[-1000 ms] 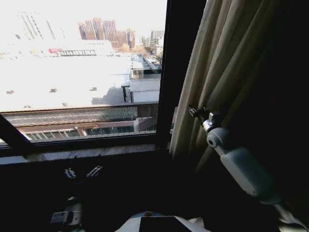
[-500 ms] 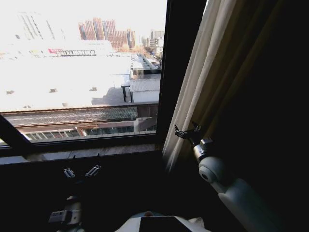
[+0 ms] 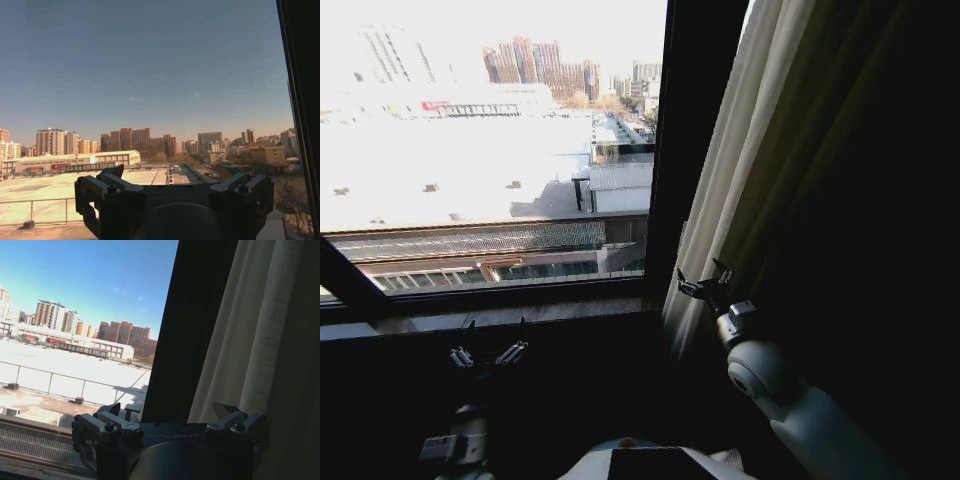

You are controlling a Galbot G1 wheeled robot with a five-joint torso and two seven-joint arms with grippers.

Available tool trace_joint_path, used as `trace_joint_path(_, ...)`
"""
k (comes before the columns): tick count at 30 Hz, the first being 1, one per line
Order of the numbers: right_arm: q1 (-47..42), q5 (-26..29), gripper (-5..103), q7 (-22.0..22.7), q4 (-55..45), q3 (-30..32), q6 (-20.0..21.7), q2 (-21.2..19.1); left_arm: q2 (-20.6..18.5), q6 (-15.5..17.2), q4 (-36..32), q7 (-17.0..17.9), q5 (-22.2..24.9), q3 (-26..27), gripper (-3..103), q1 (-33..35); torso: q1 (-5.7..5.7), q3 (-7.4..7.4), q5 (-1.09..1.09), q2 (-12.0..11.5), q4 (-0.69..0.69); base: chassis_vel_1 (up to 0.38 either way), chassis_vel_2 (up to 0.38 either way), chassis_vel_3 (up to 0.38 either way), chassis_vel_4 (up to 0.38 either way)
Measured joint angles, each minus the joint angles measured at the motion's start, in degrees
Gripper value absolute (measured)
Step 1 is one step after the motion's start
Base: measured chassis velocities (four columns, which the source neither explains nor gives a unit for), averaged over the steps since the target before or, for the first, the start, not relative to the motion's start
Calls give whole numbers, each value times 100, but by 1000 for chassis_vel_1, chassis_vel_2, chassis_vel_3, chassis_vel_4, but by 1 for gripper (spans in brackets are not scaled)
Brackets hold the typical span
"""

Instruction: Open the curtains by pulling them apart, changing their state from closed to fully open.

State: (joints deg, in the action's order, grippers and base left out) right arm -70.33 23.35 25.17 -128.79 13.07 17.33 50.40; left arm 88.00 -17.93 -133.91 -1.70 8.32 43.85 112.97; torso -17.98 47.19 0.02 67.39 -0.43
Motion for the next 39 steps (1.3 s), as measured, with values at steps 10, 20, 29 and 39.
trace_joint_path(10,33,9,100,-122,6,-64,-122,-28,38,-29,-71,4,-3,63,100,73,0,0,-2,0,0,184,164,-166,-177)
trace_joint_path(20,51,16,100,-169,3,-75,-125,-57,73,-8,-97,5,-47,59,100,35,-1,0,-1,0,0,175,176,-187,-179)
trace_joint_path(29,43,16,100,-204,-11,-122,-125,-119,147,-10,-97,4,-111,23,100,44,-1,0,-1,0,0,173,177,-174,-171)
trace_joint_path(39,41,-62,100,-219,86,-157,-140,-95,147,-11,-59,4,-111,42,100,19,0,0,-1,-1,-1,265,259,-276,-253)
